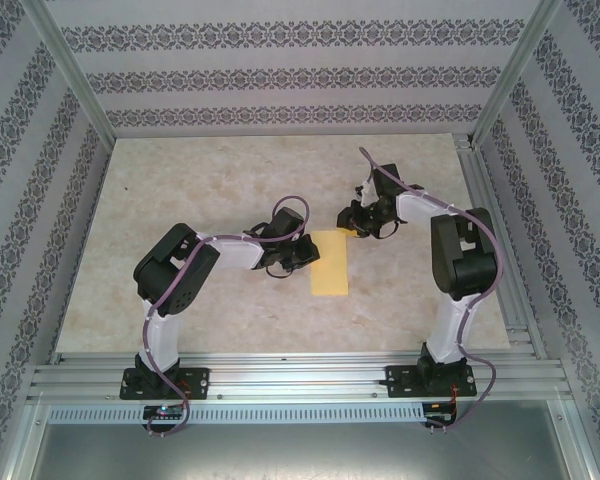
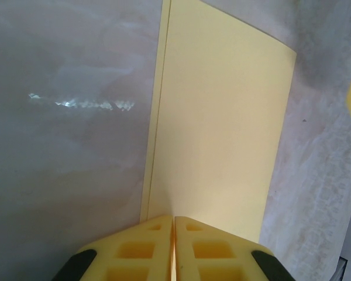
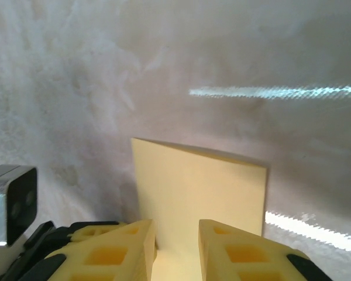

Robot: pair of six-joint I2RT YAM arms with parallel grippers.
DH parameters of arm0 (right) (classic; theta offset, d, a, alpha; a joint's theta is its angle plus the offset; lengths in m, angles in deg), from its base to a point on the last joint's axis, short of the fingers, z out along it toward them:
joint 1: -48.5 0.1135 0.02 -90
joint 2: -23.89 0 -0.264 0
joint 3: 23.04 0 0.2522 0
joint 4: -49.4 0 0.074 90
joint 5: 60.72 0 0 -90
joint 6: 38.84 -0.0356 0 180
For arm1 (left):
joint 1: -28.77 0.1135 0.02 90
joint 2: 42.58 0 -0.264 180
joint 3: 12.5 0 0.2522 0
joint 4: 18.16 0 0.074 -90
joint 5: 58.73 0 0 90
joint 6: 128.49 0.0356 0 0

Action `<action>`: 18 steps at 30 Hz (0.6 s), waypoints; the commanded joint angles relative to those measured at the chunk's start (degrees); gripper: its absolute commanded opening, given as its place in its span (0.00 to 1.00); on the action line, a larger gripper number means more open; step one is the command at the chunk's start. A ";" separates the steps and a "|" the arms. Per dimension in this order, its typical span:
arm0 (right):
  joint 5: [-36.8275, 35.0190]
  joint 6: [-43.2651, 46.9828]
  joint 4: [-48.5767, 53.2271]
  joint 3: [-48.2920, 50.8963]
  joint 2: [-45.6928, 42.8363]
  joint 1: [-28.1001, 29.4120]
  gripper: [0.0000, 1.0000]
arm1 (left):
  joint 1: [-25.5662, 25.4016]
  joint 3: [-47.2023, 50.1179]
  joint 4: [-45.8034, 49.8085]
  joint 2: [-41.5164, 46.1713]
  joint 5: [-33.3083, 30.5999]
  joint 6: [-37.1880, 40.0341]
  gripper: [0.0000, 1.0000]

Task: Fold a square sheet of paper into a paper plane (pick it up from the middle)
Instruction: Fold the square sheet of paper in half at the center of the table.

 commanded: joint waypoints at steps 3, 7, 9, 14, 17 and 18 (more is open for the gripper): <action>1.01 -1.56 -4.04 4.52 0.27 0.61 0.27 | -1.19 0.28 4.30 -1.67 -0.22 1.56 0.12; -1.38 -2.19 -5.47 7.08 2.30 0.85 0.27 | -1.19 0.22 4.59 -1.49 -0.26 1.78 0.12; -1.90 -1.79 -5.16 7.58 2.81 0.84 0.27 | -1.19 0.18 4.61 -1.50 -0.20 1.80 0.12; -2.66 -0.87 -3.70 8.44 -0.61 0.91 0.27 | -1.21 0.35 4.72 -1.41 -0.26 1.87 0.12; -1.14 -1.23 -3.94 10.11 -4.22 1.24 0.27 | -1.19 0.35 4.68 -1.41 -0.24 1.92 0.12; -0.17 -1.50 -4.41 10.88 -5.11 1.50 0.27 | -1.21 0.37 4.72 -1.41 -0.26 1.91 0.12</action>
